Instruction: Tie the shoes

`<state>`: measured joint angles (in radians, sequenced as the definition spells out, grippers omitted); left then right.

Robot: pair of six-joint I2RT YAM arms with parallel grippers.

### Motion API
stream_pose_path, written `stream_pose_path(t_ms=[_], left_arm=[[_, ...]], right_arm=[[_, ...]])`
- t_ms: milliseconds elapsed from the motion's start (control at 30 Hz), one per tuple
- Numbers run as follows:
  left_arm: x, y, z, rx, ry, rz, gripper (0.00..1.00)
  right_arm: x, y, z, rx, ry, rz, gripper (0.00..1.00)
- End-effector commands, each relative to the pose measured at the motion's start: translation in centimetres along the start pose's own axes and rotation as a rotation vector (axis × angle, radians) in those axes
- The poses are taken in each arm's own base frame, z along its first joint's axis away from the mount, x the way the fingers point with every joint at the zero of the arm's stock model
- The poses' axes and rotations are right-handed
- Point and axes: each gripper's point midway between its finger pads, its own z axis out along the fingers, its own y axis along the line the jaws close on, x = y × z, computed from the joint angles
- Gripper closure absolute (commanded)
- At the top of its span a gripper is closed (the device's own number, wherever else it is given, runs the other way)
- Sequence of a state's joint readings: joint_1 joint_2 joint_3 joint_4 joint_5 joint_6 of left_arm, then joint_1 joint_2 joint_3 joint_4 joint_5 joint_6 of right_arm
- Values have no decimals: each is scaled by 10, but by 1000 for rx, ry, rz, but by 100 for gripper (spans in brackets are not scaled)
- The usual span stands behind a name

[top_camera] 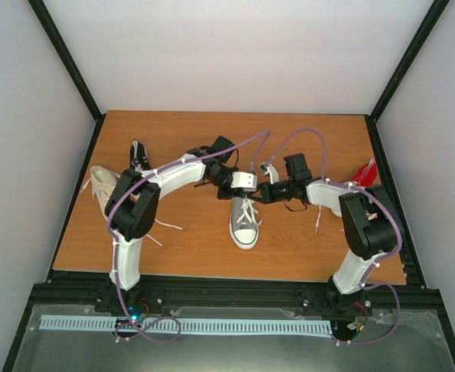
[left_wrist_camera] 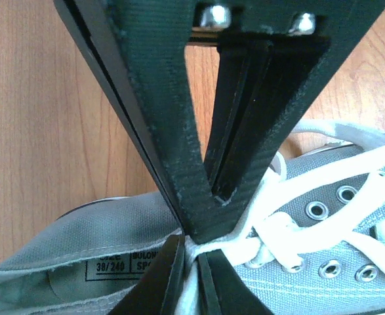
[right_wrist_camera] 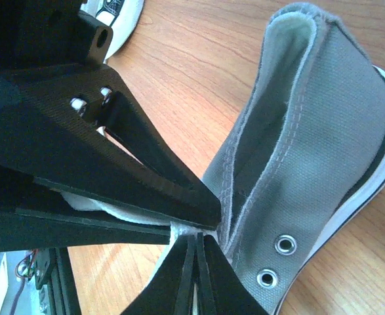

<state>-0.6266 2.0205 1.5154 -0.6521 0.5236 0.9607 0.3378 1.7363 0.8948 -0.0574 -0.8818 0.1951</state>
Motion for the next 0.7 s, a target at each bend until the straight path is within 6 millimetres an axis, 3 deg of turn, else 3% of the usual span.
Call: stream_pose_path(t_ms=[0,200,533,667], left_arm=[[-6,3,-2,2,-20,0,91],[-5,0,-3,11,-14,9,76],[-11,3,-23,-8,-19,-2,72],[-10,0,-24,4,-13,-6,74]], right_arm=[[-15,10,-7,34,-36,-59,97],[-23,15,-18,64,-50,-85,97],[-19,8,-18,98,-38,-70,97],[-20,6,-19,114,-43,-68,96]])
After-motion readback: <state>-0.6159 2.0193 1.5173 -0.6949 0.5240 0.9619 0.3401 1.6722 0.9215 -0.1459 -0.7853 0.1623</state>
